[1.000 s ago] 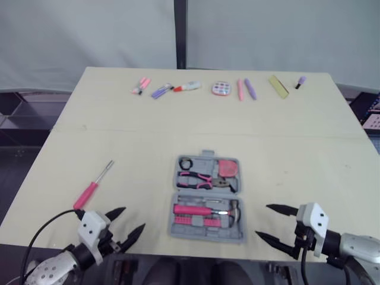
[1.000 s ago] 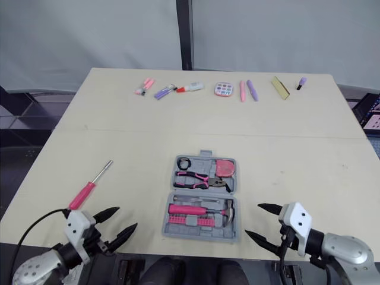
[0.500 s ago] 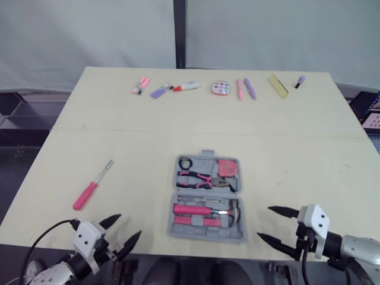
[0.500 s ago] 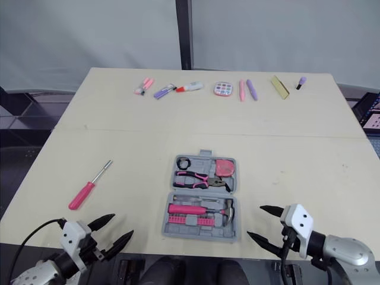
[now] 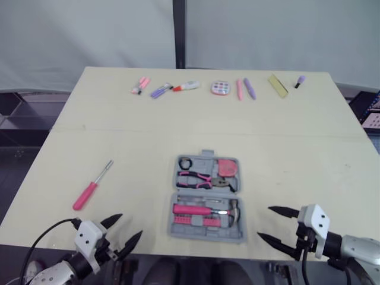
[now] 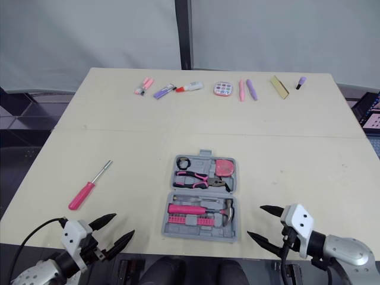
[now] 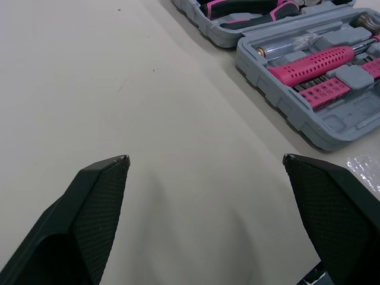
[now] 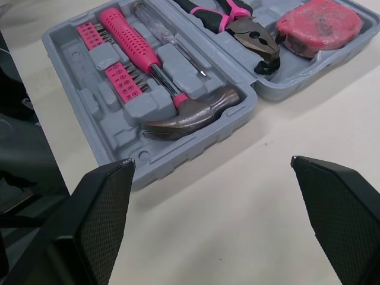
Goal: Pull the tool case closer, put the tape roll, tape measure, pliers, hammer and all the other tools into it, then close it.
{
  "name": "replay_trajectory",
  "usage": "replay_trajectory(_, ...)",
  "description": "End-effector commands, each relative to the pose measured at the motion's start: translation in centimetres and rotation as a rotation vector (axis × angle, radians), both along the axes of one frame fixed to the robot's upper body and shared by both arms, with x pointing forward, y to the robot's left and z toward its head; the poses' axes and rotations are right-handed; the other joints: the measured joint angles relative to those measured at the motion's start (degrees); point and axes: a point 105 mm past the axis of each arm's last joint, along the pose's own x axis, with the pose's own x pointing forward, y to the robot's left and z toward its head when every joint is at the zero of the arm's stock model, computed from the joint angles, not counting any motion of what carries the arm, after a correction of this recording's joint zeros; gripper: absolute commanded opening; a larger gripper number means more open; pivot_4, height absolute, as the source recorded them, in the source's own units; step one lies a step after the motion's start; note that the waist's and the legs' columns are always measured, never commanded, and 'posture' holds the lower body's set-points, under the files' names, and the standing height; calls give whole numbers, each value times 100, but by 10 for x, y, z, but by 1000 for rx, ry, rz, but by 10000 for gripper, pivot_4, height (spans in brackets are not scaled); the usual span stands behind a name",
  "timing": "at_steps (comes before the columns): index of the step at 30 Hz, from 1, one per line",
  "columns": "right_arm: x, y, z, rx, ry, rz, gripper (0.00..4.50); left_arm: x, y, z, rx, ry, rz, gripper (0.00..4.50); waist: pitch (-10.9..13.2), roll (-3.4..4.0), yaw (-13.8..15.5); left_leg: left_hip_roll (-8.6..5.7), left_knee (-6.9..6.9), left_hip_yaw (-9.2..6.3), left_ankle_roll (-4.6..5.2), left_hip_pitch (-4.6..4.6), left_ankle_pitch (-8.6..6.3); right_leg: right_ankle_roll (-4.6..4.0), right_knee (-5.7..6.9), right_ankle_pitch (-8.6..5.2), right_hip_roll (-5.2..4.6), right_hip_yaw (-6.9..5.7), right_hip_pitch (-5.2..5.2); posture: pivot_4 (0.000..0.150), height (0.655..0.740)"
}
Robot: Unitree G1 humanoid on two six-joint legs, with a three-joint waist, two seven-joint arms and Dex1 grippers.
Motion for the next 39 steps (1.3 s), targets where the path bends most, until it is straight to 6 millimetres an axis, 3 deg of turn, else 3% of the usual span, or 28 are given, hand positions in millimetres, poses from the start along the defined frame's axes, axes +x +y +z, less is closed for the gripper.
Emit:
replay_trajectory(1, 0, -1, 7, -10, -31, 7, 45000, 0, -3, 10, -1, -36, -24, 44454, 0, 0, 0, 0, 0, 0, 0, 0, 0, 0, 0, 0, 0, 0, 0, 1500, 7134)
replay_trajectory(6, 1, 1, 9, -3, -35, 15, 45000, 3, -3, 16, -13, -58, -10, 44454, 0, 0, -1, 0, 0, 0, 0, 0, 0, 0, 0, 0, 0, 0, 0, 1500, 7134)
replay_trajectory(10, 3, 6, 23, 21, -63, 59, 45000, 14, 5, 29, -32, -90, 43, 44454, 1, 3, 2, 0, 1, 0, 0, 0, 0, 0, 0, 0, 0, 0, 0, 1500, 7134)
replay_trajectory(15, 6, 21, 42, 61, -102, 136, 45000, 38, 34, 45, -43, -99, 221, 44454, 2, 3, -4, 2, 1, -1, 0, 0, 0, 0, 4, 0, 3, -1, -1, 1500, 7134)
replay_trajectory(21, 7, 33, 54, 97, -127, 205, 45000, 46, 51, 54, -50, -62, 349, 44454, 2, 0, -1, 1, 1, 0, 0, 1, 0, 0, 21, 0, 2, 1, -1, 1500, 7134)
replay_trajectory(27, 10, 35, 51, 99, -122, 206, 45000, 54, 53, 66, -19, -54, 356, 44454, 3, -1, 2, 2, 4, -1, 0, 1, 0, 0, 13, 0, 2, 0, -2, 1500, 7134)
replay_trajectory(33, 14, 21, 47, 66, -108, 183, 45000, 71, 80, 86, 119, -3, 382, 44454, 6, -6, 0, 1, 4, -3, 0, 1, 0, 0, 25, 0, 2, 0, -3, 1500, 7134)
replay_trajectory(39, 16, 15, 44, 43, -113, 155, 45000, 80, 105, 75, 220, 95, 387, 44454, 10, 0, -36, 2, -4, 0, -1, 2, 0, 0, 31, 0, 3, -1, -9, 1500, 7134)
